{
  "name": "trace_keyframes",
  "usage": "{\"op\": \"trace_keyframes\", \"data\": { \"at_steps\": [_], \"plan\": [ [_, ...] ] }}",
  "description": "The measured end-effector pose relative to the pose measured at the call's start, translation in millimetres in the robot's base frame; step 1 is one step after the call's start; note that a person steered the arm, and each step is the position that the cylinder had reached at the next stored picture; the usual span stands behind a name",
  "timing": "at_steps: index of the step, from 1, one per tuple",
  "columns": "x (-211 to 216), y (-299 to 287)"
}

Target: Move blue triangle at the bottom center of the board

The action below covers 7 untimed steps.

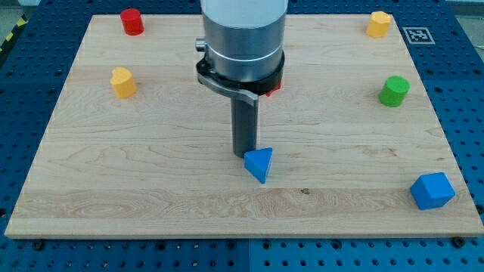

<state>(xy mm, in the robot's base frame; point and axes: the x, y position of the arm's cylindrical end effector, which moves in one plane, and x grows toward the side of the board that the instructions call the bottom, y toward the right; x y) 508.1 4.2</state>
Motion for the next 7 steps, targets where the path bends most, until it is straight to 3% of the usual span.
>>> {"op": "trace_keyframes", "data": {
  "at_steps": [3, 7],
  "plan": [
    [0, 23],
    [35, 21]
  ]
}}
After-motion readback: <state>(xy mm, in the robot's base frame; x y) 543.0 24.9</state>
